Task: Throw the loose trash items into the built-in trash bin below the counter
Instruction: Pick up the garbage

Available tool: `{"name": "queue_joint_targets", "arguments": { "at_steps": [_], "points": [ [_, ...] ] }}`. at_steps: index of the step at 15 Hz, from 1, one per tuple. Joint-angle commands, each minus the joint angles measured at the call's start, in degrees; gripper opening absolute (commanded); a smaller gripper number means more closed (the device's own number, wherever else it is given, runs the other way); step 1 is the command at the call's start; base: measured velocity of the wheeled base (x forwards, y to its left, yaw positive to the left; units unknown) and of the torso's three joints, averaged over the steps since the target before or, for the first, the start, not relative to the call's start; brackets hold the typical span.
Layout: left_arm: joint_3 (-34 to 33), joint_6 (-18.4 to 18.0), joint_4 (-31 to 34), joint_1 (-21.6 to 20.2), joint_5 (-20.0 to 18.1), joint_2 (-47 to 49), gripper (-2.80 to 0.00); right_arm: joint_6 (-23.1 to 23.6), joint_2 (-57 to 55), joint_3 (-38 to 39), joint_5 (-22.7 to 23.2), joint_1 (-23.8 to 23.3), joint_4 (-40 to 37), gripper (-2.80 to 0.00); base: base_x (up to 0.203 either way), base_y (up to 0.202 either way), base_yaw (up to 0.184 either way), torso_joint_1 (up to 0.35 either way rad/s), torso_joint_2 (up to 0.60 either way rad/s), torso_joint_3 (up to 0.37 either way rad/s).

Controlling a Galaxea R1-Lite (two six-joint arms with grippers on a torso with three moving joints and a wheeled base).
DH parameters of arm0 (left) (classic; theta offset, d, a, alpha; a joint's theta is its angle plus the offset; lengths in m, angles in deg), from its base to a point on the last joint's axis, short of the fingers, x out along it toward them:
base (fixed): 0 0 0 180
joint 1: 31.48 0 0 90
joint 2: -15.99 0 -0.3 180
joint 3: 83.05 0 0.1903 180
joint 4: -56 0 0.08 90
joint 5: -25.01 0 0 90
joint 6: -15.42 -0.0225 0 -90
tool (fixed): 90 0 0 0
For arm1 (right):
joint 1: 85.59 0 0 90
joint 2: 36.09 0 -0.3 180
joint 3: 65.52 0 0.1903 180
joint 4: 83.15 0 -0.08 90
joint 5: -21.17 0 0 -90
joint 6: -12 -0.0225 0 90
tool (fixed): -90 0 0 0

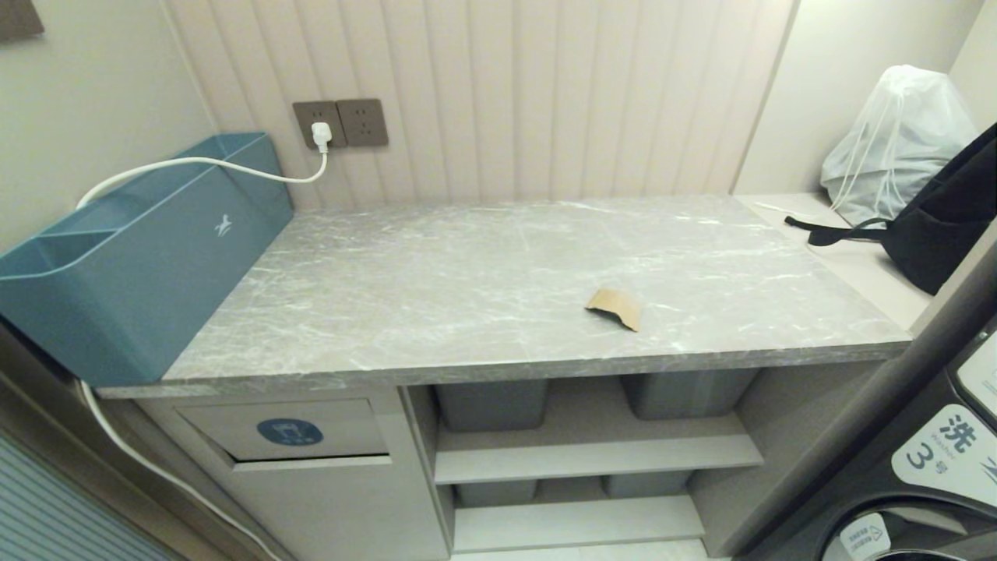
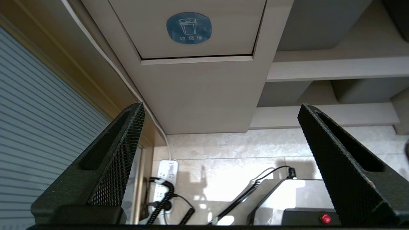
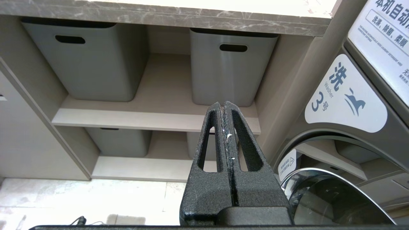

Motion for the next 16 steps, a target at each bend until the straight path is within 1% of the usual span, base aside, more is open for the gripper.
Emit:
{"name": "queue_joint_targets", "arguments": {
  "at_steps": [1,11,13,16],
  "points": [
    [-0.1,-0.8,0.2,0.0,-0.1,0.3,0.00,-0.3,0.0,0.0,0.0,0.0,0.0,-2.80,0.000,0.000,0.000,0.051,-0.09,-0.048],
    [-0.1,-1.1,0.2,0.0,-0.1,0.3,0.00,-0.6,0.0,0.0,-0.2,0.0,0.0,-2.80,0.000,0.000,0.000,0.006,-0.01,-0.004],
    [-0.1,-1.1,0.2,0.0,-0.1,0.3,0.00,-0.6,0.0,0.0,-0.2,0.0,0.0,-2.80,0.005,-0.090,0.005,0.005,0.00,0.004],
    [-0.1,-1.0,0.1,0.0,-0.1,0.3,0.00,-0.7,0.0,0.0,-0.2,0.0,0.0,-2.80,0.000,-0.191,0.001,0.004,0.00,-0.001]
  ]
}}
